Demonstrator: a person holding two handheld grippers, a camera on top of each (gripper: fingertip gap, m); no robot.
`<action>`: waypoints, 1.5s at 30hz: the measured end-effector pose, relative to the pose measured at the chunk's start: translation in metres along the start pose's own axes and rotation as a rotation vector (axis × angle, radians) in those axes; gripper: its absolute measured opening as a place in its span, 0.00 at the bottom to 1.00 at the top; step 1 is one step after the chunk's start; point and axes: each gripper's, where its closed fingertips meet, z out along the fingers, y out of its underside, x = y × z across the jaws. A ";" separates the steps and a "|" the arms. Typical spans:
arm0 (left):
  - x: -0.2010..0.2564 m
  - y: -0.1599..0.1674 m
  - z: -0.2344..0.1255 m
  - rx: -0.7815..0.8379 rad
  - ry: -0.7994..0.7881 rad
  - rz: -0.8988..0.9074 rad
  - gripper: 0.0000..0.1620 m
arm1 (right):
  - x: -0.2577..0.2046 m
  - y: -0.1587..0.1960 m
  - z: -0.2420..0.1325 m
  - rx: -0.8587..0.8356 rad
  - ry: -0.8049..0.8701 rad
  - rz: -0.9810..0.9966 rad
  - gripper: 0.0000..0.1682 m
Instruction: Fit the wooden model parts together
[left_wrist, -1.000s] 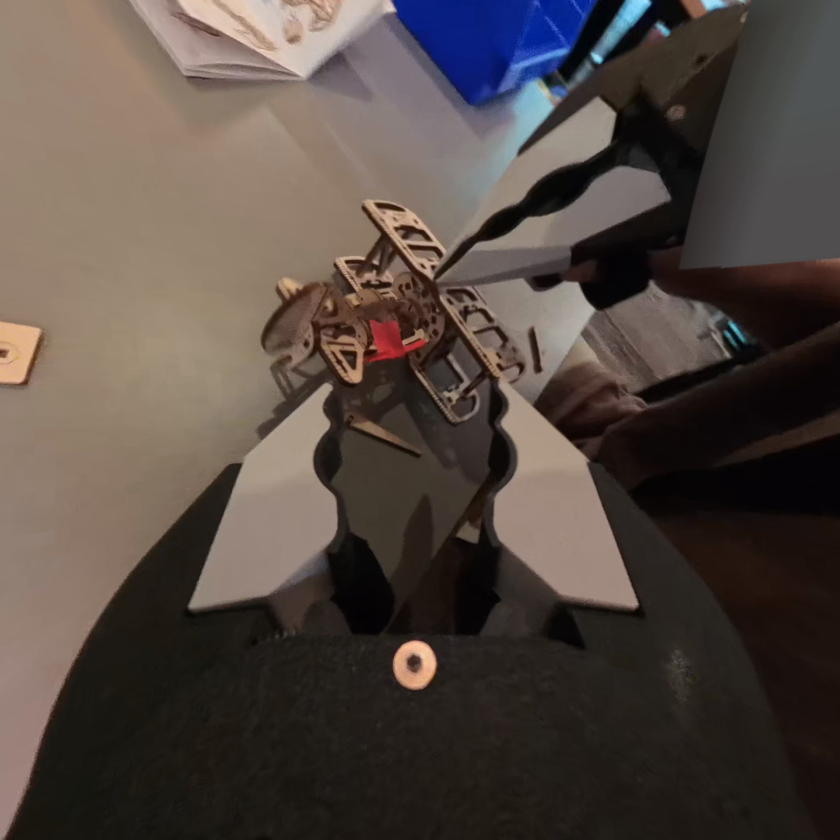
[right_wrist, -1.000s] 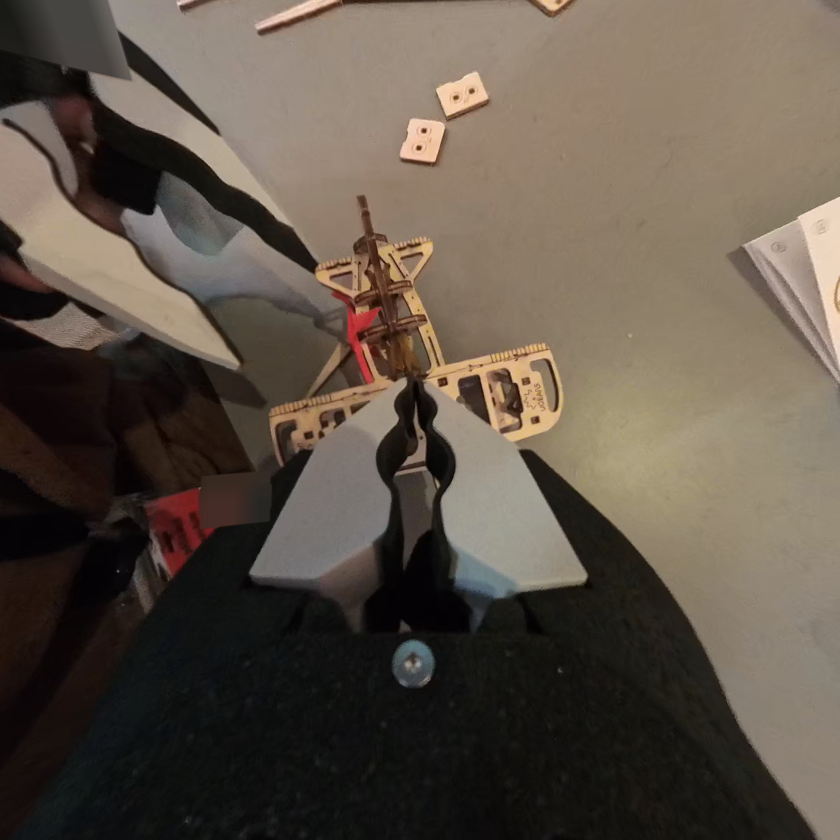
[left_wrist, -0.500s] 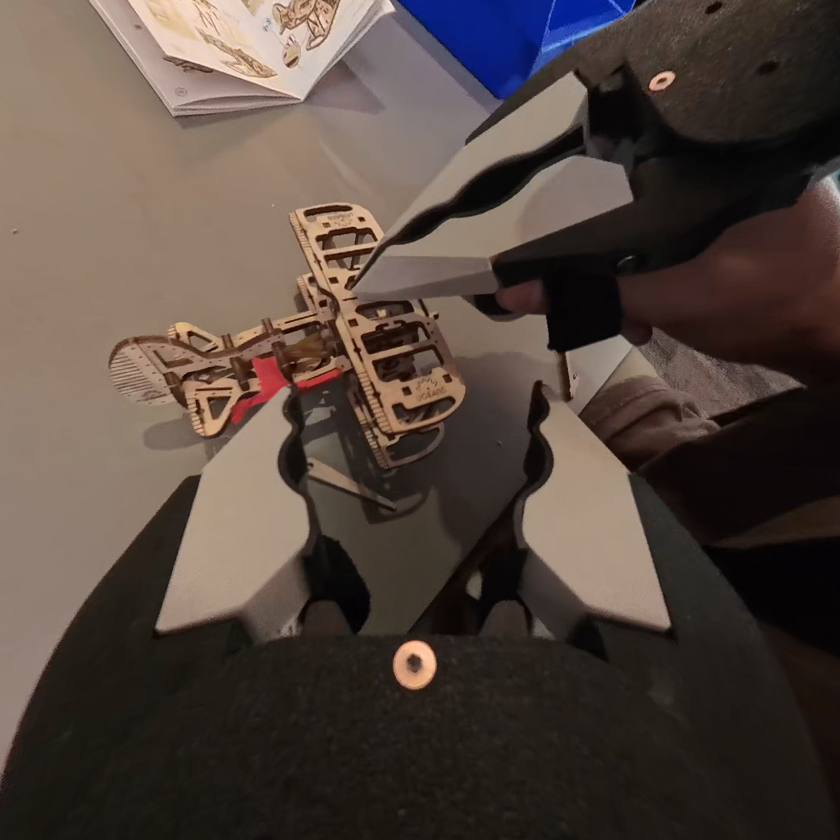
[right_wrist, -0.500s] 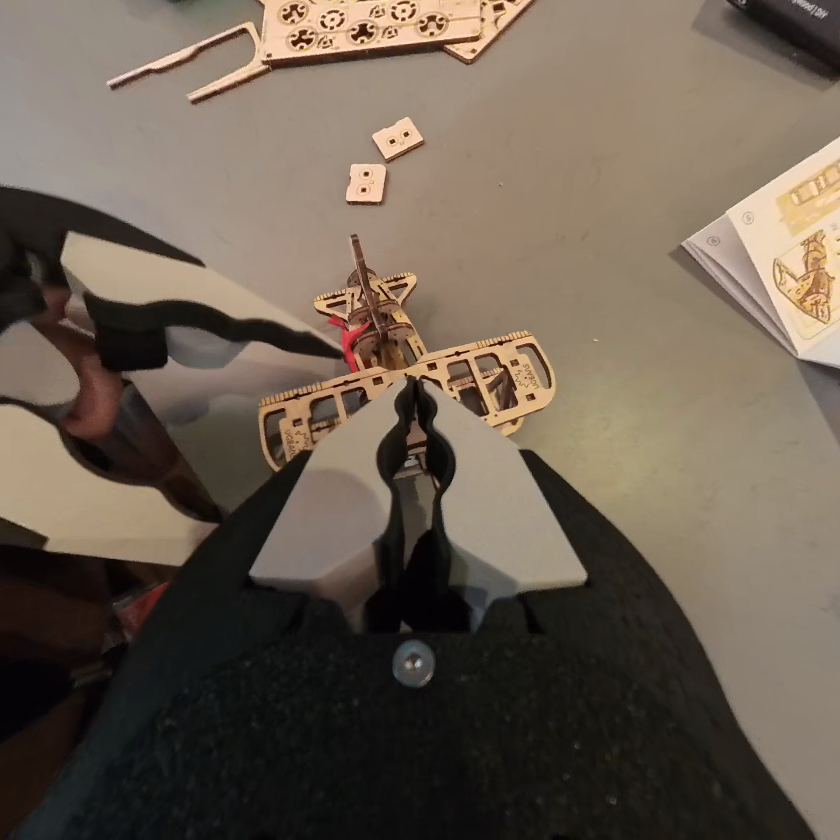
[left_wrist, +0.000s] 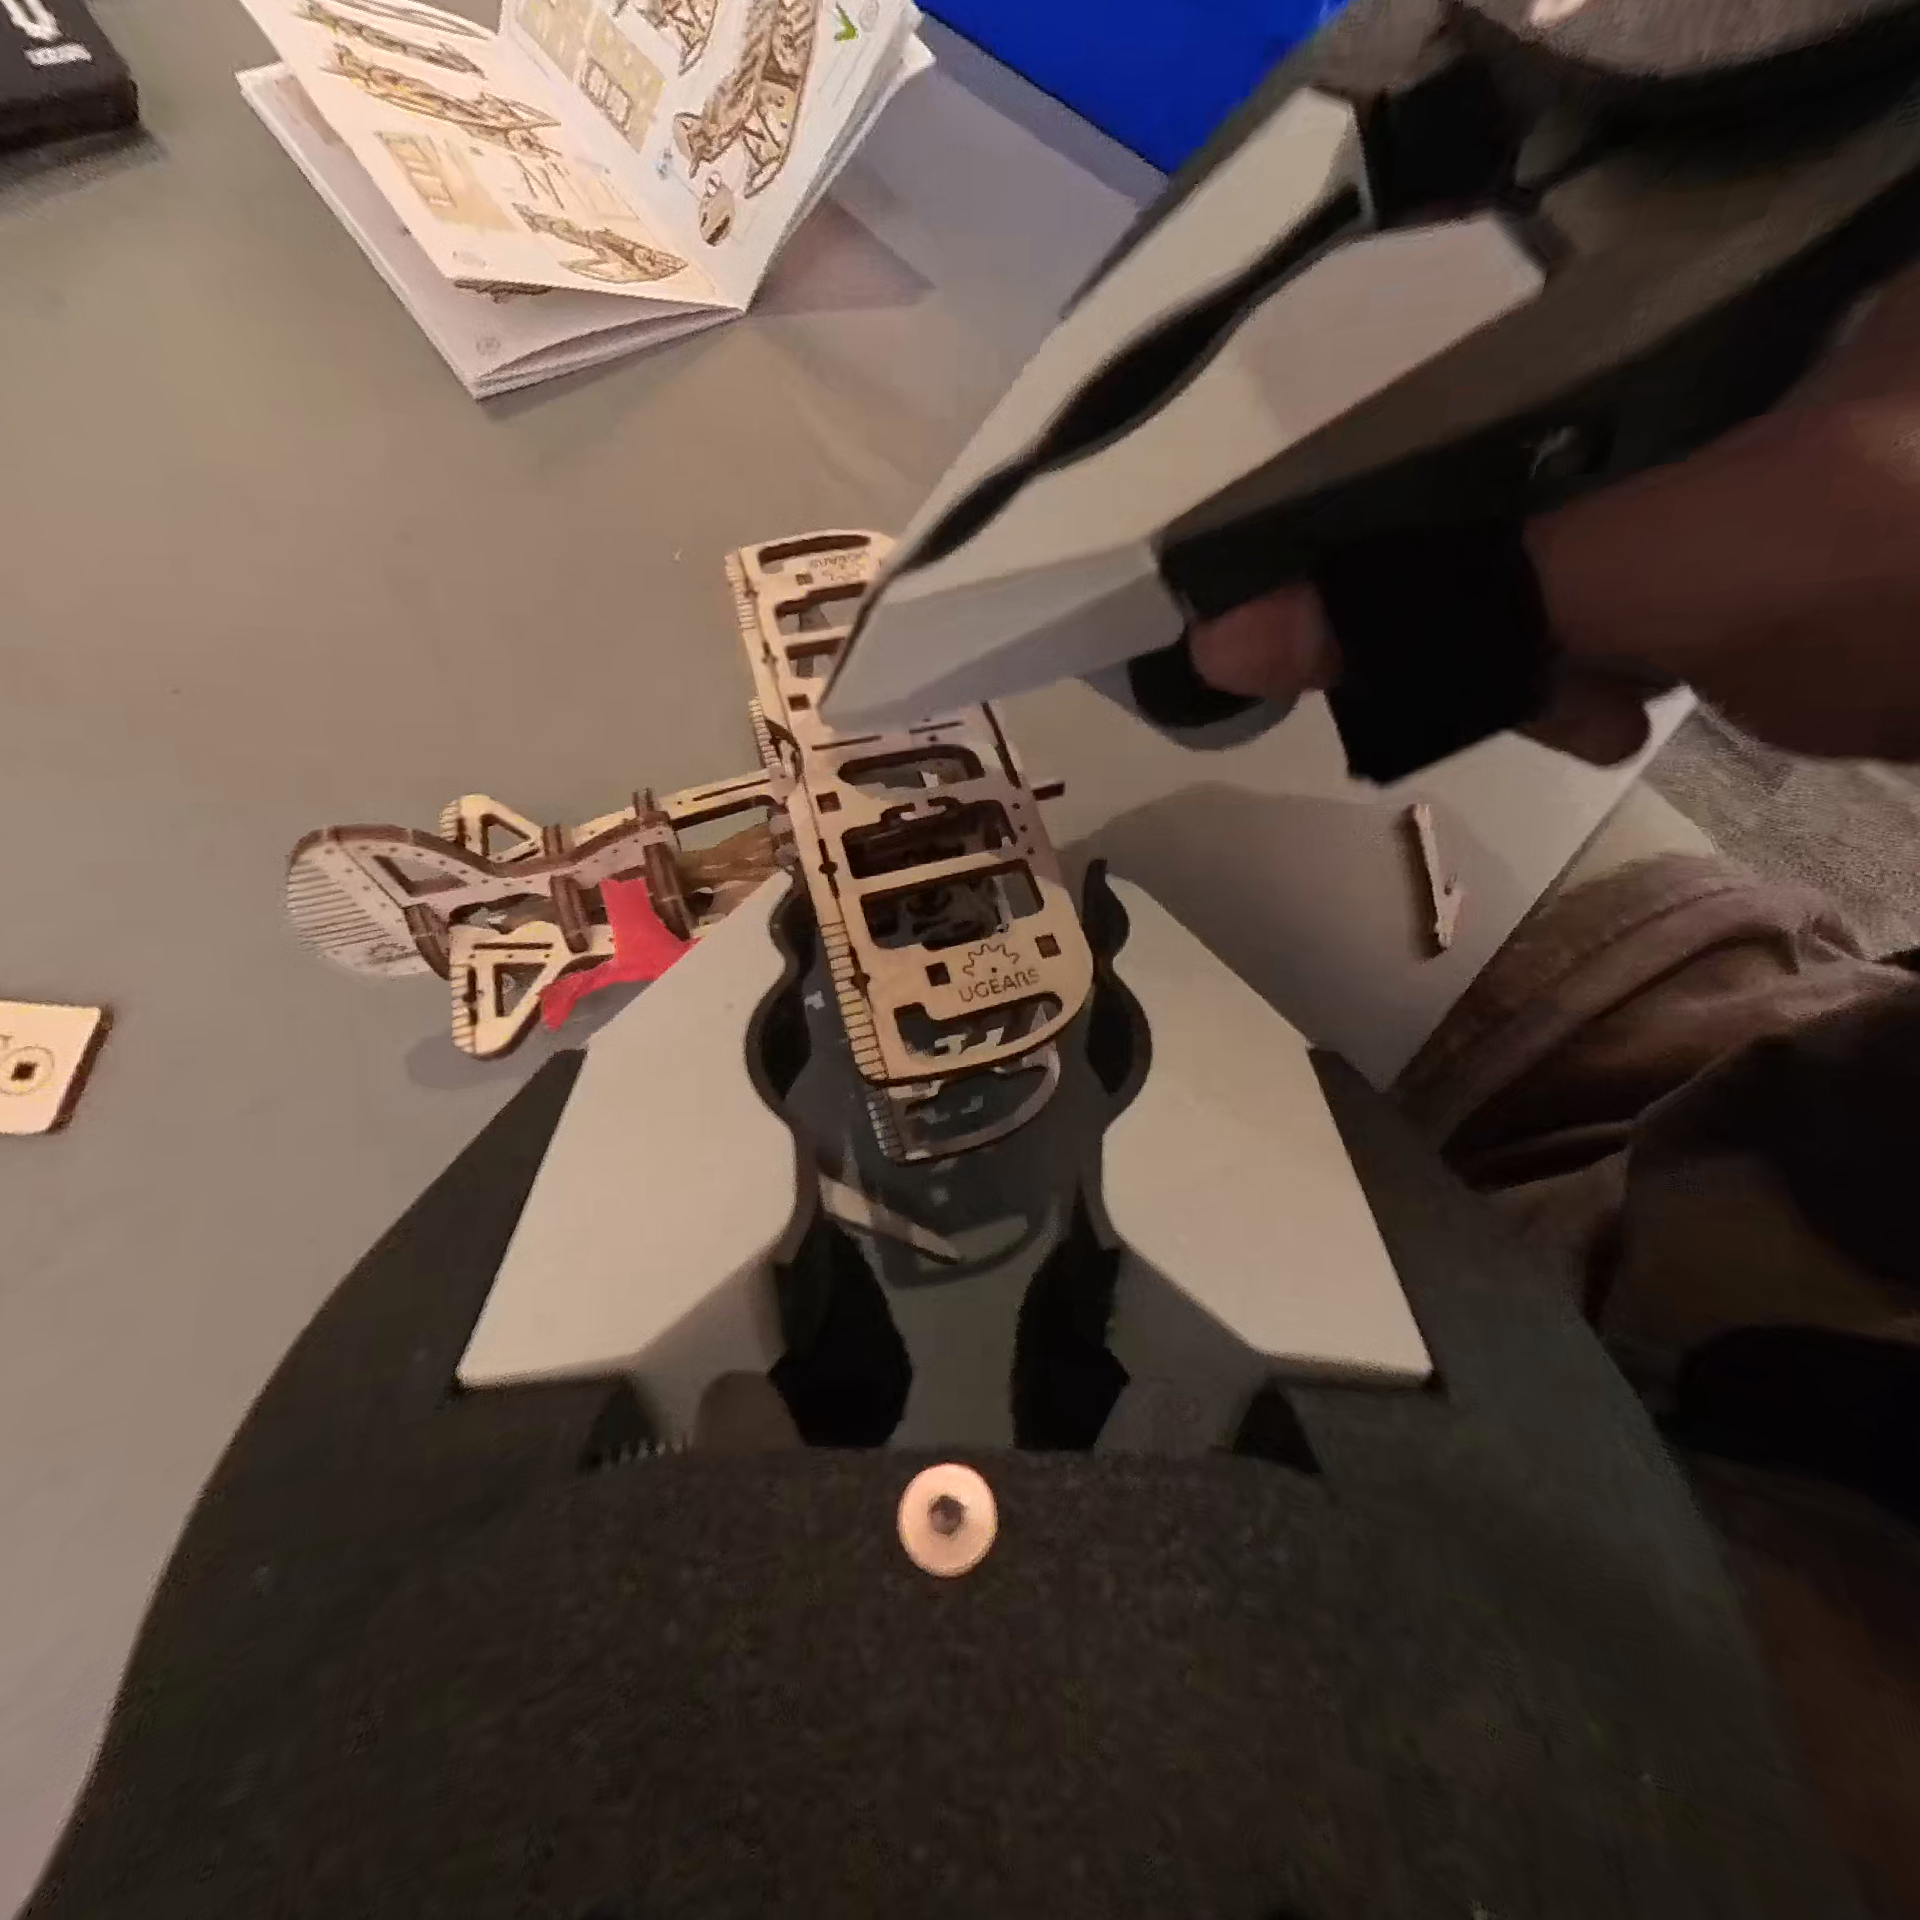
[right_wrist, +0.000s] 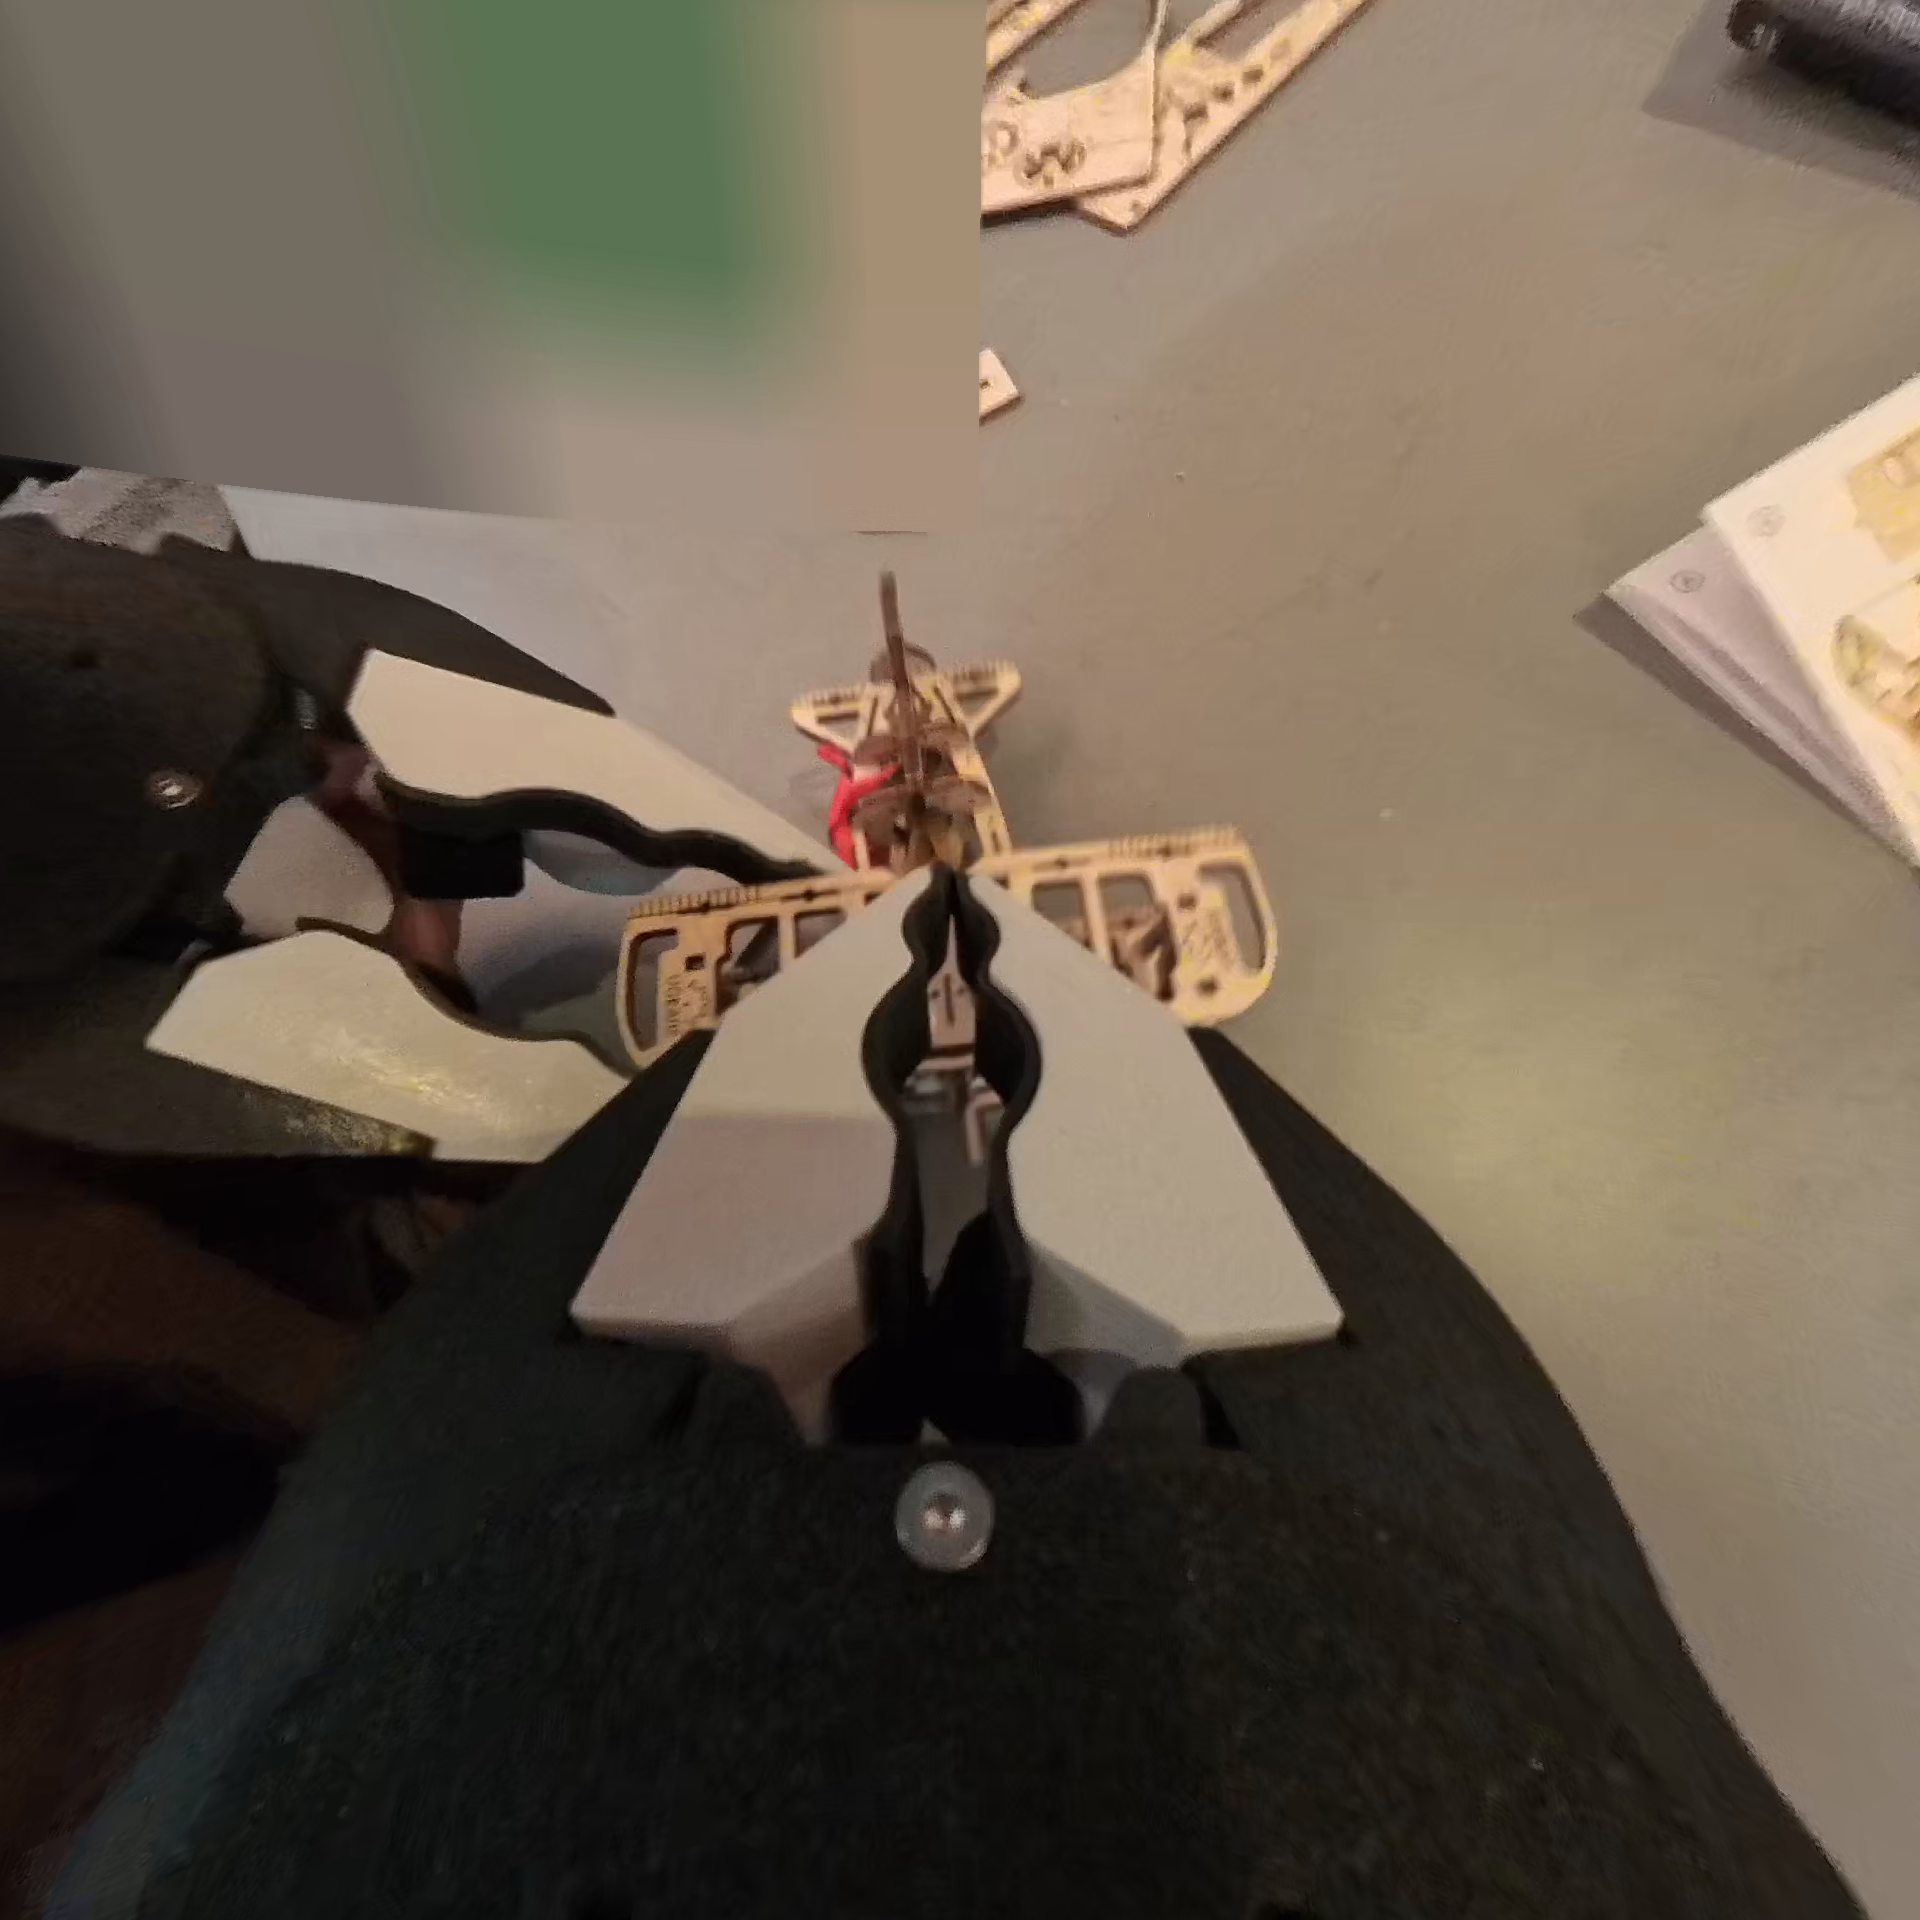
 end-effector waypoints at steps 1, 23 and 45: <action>0.002 0.000 0.000 -0.003 0.033 0.006 0.30 | 0.003 -0.003 -0.003 0.010 -0.020 -0.027 0.00; 0.005 0.000 0.002 -0.039 0.133 -0.005 0.30 | 0.009 0.008 0.007 -0.053 -0.012 -0.160 0.00; 0.006 0.000 0.002 -0.038 0.136 -0.014 0.29 | 0.016 0.011 0.009 -0.068 0.000 -0.121 0.00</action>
